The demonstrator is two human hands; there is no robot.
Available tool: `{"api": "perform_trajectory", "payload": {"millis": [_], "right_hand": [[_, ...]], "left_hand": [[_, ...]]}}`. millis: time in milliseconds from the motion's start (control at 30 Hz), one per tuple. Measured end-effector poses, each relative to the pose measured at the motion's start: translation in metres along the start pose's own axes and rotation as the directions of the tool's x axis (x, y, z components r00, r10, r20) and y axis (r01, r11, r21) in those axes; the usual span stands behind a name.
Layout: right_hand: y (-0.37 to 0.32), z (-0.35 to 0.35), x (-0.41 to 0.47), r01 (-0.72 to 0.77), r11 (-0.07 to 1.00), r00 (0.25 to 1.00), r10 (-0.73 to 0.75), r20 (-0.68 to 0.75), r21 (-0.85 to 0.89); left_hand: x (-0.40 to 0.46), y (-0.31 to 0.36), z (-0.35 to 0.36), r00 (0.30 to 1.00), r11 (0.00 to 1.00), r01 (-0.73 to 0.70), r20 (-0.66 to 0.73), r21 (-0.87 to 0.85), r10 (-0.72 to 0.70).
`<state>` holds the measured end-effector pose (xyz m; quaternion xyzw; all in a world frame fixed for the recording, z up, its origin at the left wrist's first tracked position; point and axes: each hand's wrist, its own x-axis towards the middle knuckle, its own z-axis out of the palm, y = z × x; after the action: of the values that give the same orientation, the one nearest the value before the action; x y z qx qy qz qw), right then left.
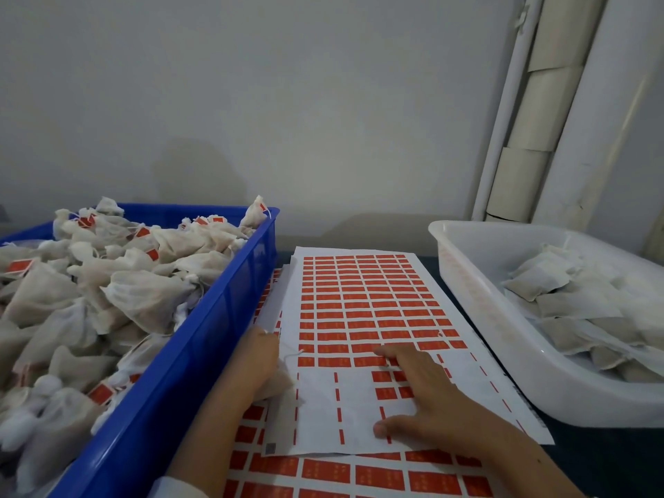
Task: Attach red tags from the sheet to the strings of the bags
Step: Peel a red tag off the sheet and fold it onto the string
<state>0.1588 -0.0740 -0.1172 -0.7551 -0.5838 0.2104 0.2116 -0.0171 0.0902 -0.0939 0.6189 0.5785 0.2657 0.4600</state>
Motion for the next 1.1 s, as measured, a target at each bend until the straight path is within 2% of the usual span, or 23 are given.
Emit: {"api": "perform_trajectory", "payload": {"millis": [167, 267, 300, 400, 533, 633, 767, 933, 1033, 1100], "right_hand": [[-0.002, 0.003, 0.0, -0.017, 0.998, 0.999, 0.02, -0.044, 0.064], [-0.002, 0.006, -0.002, -0.024, 0.995, 0.997, 0.031, -0.071, 0.099], [-0.002, 0.006, -0.002, -0.025, 0.994, 0.996, 0.034, -0.078, 0.107], [-0.003, 0.006, -0.004, -0.009, 0.993, 0.996, 0.019, -0.086, 0.119], [-0.005, 0.005, -0.008, 0.02, 0.992, 0.998, -0.013, -0.057, 0.125], [-0.005, 0.005, -0.009, 0.026, 0.99, 0.998, -0.018, -0.061, 0.136], [-0.007, 0.003, -0.01, 0.029, 0.982, 0.996, -0.012, -0.091, 0.184], [-0.009, 0.004, -0.012, 0.064, 0.984, 0.989, -0.041, -0.143, 0.165], [-0.007, 0.008, -0.012, 0.087, 0.984, 0.98, -0.057, -0.192, 0.153], [-0.005, 0.008, -0.011, 0.091, 0.974, 0.969, -0.039, -0.246, 0.206]], "left_hand": [[-0.006, 0.0, 0.003, 0.995, 0.986, -0.089, -0.027, 0.142, 0.094], [-0.018, -0.005, 0.017, 0.981, 0.901, -0.147, -0.057, 0.409, 0.186], [-0.021, -0.007, 0.023, 0.977, 0.852, -0.144, -0.066, 0.503, 0.205], [-0.026, -0.007, 0.033, 0.982, 0.84, -0.079, -0.103, 0.536, 0.158], [-0.018, -0.001, 0.02, 0.998, 0.954, 0.001, -0.057, 0.3, 0.016], [-0.021, 0.006, 0.011, 0.998, 0.973, 0.059, -0.028, 0.224, -0.054], [-0.025, 0.01, 0.008, 0.999, 0.999, 0.021, 0.041, 0.027, -0.022], [-0.032, 0.014, 0.006, 0.99, 0.969, 0.054, 0.14, -0.239, -0.021], [-0.031, 0.014, 0.006, 0.984, 0.959, 0.074, 0.173, -0.275, -0.027], [-0.03, 0.012, 0.007, 0.992, 0.964, 0.042, 0.129, -0.263, -0.008]]}}
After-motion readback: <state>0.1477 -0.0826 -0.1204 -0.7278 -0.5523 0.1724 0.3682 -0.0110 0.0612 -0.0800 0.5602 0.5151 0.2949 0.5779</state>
